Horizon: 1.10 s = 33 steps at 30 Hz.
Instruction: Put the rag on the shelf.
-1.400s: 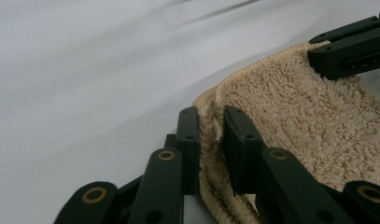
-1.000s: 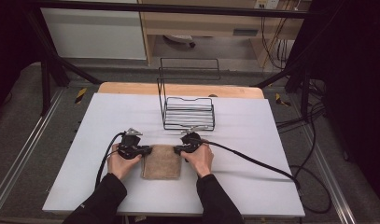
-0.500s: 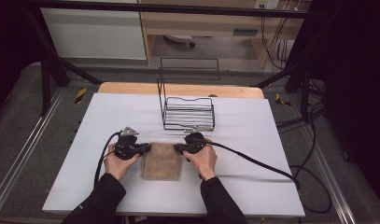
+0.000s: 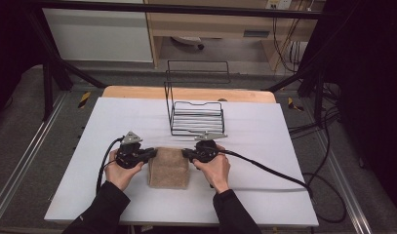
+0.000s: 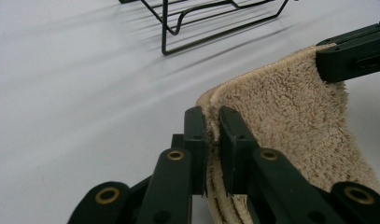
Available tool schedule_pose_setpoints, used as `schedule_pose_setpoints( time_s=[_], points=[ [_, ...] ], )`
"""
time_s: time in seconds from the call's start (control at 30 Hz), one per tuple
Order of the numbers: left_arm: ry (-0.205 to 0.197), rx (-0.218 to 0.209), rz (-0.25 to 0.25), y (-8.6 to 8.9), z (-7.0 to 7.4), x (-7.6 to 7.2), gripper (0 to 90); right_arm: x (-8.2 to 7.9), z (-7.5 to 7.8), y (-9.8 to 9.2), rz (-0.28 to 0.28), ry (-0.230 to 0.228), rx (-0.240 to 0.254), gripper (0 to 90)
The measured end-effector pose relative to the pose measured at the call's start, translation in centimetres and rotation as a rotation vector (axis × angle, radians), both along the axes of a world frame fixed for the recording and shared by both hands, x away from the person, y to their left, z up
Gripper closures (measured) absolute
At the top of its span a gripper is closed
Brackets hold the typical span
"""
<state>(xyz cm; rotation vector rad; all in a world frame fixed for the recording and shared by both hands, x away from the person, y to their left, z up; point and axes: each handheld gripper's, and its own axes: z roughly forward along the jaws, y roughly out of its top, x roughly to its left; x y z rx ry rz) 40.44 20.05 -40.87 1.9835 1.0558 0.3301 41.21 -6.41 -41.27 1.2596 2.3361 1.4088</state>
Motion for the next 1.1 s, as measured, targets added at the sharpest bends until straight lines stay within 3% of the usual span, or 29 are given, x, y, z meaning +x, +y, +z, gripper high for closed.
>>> schedule_pose_setpoints(
  time_s=[1.1],
  points=[
    [-0.134,-0.054,-0.01,-0.6,3.4,-1.8,81.7,-1.7,3.4,-1.7,0.009,-0.134,0.057,86.8]
  ],
)
